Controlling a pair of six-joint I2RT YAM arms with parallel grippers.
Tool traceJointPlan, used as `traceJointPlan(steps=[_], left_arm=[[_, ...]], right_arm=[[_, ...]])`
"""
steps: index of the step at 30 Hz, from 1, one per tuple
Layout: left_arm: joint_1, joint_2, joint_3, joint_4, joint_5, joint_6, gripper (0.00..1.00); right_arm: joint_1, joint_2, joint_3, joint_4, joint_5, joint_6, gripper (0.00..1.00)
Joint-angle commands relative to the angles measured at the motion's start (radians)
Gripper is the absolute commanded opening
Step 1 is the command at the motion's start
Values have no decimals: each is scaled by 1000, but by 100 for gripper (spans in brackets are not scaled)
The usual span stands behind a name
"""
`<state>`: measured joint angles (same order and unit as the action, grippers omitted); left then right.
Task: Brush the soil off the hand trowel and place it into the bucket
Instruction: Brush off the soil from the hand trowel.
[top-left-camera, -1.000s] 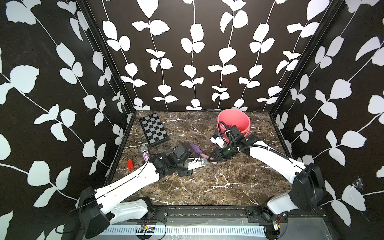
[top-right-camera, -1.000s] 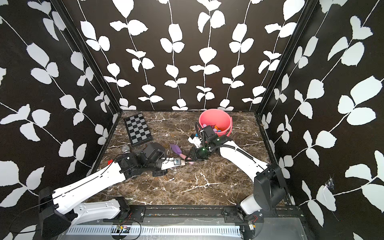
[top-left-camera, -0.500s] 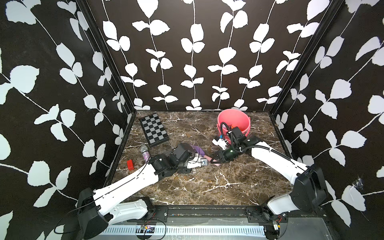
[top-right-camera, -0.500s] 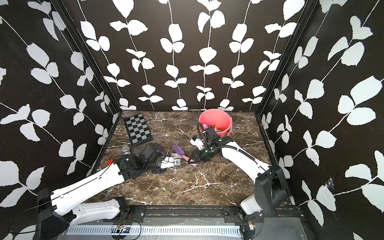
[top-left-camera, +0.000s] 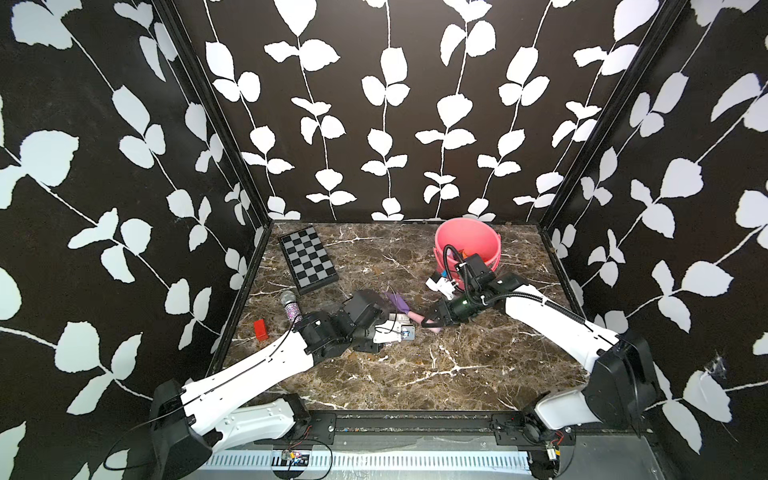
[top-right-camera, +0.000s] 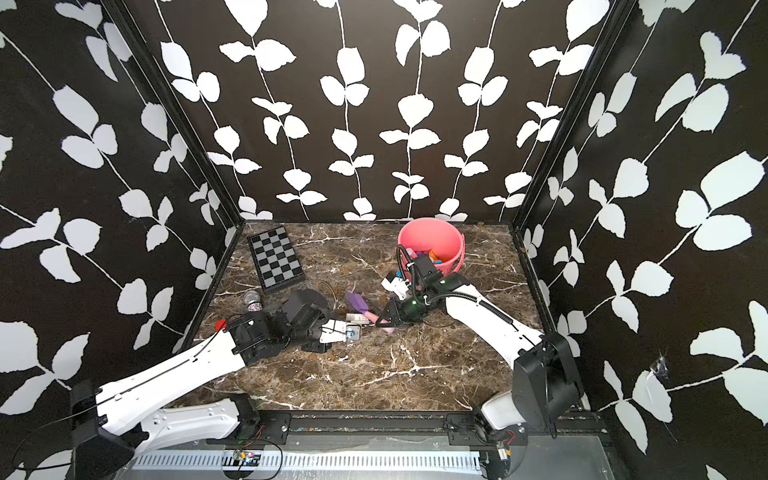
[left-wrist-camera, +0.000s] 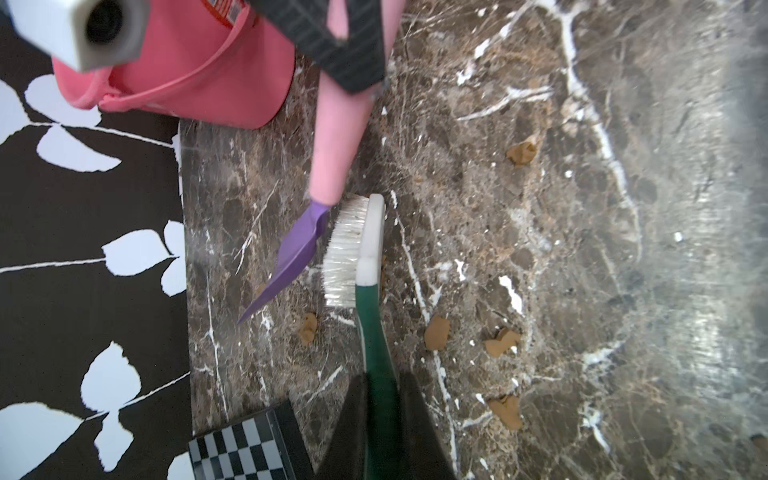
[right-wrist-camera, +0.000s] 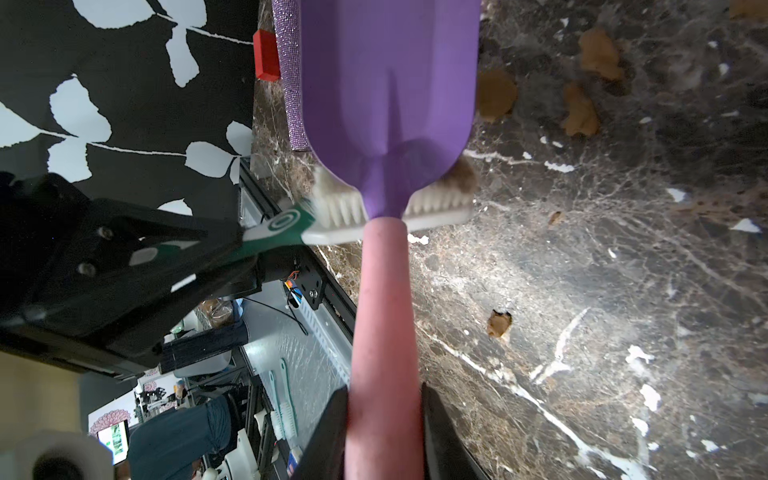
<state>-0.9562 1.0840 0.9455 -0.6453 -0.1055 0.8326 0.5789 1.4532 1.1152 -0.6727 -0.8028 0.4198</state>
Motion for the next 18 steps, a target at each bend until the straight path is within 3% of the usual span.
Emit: traceJointPlan(steps=[1,12,15,18], left_arm=[[-6,-4,13,63,-5,23,0],[-4,-50,-65,69,-270,94,0],[-3,-74,-87,66,-261,100,0],[-4,-83,-85,42,-172,113,0]], right_arm=[[9,4,-12,17,-16,-10,0],[-39,-26,-5,-54,-17,-63,0],[-48,-34,-1,-55,-25,-58,0],[-42,-28,-7,-21,-50,-31,0]])
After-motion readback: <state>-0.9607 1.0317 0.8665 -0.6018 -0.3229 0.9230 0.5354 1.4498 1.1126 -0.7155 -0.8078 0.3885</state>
